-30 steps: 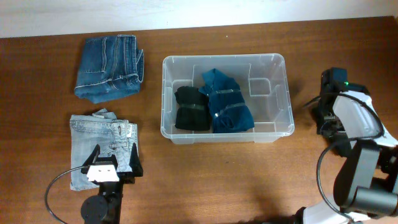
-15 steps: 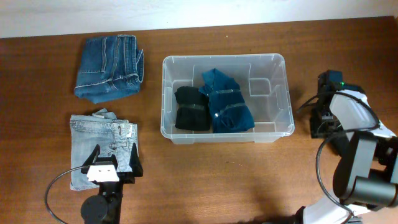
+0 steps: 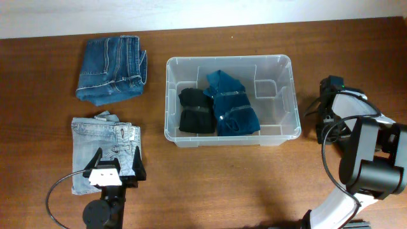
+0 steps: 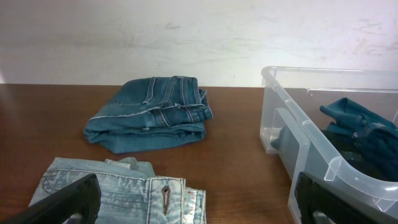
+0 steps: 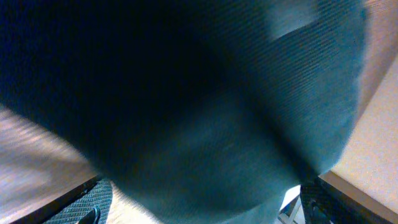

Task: Pack container
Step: 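Grasp the second black taped bundle with the right gripper and lift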

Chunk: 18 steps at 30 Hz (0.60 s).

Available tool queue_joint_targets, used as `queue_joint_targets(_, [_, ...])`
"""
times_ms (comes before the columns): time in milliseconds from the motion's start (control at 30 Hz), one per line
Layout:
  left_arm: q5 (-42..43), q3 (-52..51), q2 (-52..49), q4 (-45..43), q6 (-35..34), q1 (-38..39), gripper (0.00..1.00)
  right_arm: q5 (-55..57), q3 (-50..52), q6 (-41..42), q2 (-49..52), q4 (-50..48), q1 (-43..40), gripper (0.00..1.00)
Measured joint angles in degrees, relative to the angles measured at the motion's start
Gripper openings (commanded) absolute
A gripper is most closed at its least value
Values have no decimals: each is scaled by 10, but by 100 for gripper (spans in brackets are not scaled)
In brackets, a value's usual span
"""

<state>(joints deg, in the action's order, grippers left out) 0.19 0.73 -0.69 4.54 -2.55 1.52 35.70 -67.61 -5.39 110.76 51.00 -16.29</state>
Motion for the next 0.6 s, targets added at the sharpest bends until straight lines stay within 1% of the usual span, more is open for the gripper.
queue_joint_targets(300, [0,0,0,0,0,0,99,23,-1,-7,13,-29,-55,89])
queue_joint_targets(333, [0,0,0,0,0,0,99,26,-1,-8,13,-36,-57,92])
queue_joint_targets(367, [0,0,0,0,0,0,99,29,-1,-8,14,-45,-59,93])
queue_joint_targets(533, [0,0,0,0,0,0,99,39,-2,-11,14,-100,-61,91])
queue_joint_targets(600, [0,0,0,0,0,0,99,39,-2,-24,16,-118,-61,91])
